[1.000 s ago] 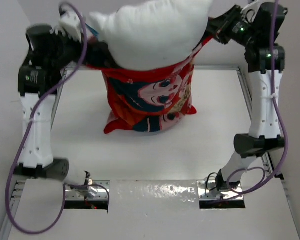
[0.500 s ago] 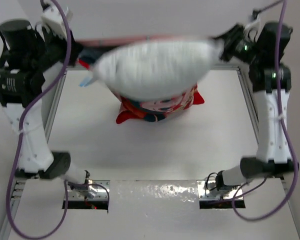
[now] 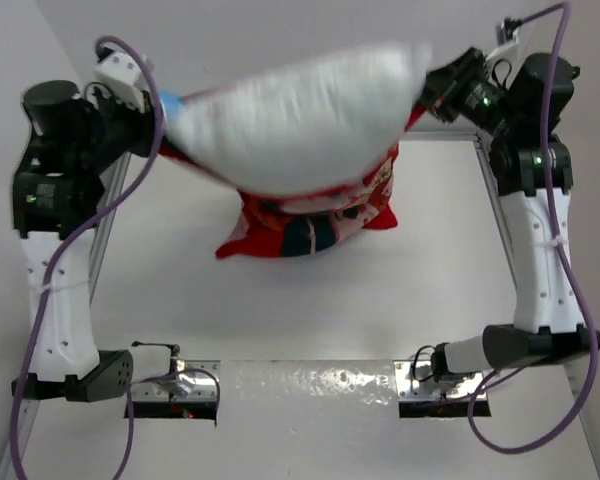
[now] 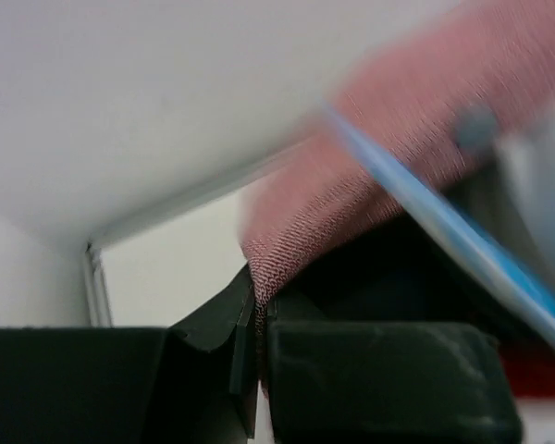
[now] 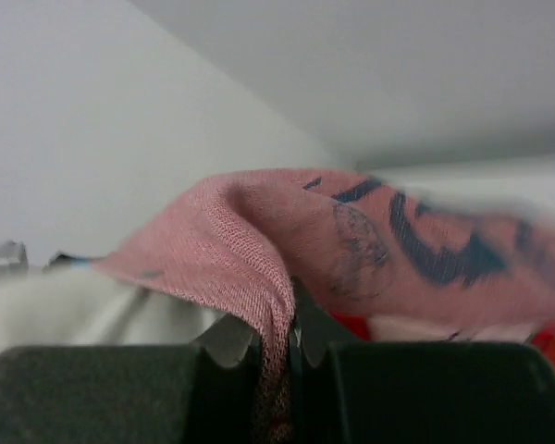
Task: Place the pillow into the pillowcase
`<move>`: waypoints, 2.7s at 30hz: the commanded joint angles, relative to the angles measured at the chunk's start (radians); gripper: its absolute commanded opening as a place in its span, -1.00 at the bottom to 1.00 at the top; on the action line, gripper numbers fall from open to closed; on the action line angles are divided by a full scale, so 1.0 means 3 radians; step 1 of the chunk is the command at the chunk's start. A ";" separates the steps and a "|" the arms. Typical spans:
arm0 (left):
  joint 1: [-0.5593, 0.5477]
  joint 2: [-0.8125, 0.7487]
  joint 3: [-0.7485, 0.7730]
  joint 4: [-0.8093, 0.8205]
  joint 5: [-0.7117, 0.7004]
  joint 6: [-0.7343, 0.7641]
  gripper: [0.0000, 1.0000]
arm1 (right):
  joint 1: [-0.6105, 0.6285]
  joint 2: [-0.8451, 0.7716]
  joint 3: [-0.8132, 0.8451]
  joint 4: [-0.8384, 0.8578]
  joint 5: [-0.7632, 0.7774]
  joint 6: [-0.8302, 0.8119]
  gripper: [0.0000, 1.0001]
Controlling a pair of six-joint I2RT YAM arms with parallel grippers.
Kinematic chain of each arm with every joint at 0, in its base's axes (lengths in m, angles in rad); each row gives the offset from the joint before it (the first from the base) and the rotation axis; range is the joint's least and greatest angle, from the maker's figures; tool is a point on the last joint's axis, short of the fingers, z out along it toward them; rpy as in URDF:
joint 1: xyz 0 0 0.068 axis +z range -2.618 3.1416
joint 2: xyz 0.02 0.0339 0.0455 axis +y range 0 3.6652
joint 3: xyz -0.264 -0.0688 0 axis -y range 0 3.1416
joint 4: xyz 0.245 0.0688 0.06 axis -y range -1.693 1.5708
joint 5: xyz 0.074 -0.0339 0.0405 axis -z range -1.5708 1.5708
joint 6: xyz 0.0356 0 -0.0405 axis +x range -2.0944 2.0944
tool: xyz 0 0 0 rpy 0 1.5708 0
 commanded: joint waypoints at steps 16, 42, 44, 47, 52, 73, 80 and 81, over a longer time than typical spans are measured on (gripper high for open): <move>0.0177 0.0042 0.1501 0.0482 -0.0637 -0.0046 -1.00 | -0.0339 0.0064 0.2045 0.0057 0.0570 0.0096 -1.00; 0.0361 0.0362 0.1418 0.0279 -0.1603 0.0117 -1.00 | -0.0426 -0.0719 -0.0481 0.1314 0.0295 0.0738 -1.00; 0.0361 0.0403 0.1546 0.0482 -0.1654 0.0045 -1.00 | 0.0163 -0.0642 -0.0327 0.1294 0.0360 0.0373 -1.00; 0.0361 0.0423 0.1776 0.0825 -0.1940 -0.0098 -1.00 | 0.0617 -0.0402 0.0651 0.0947 0.0586 0.0058 -1.00; 0.0366 0.0602 0.2028 0.0959 -0.1859 -0.0073 -1.00 | 0.0668 -0.0145 0.1014 0.1028 0.0437 0.0247 -1.00; 0.0376 0.3384 0.1706 -0.0528 -0.1062 -0.0068 0.99 | -0.0196 0.1440 -0.1879 -0.0306 0.1025 -0.0571 -1.00; 0.0417 0.2485 0.1450 -0.0350 -0.0536 0.0045 0.99 | -0.0008 0.0454 -0.3290 -0.0010 0.1025 -0.0684 -1.00; 0.0417 0.2307 0.1414 -0.0355 -0.0479 0.0101 0.99 | 0.0145 0.0179 -0.3596 0.0005 0.1142 -0.0699 -1.00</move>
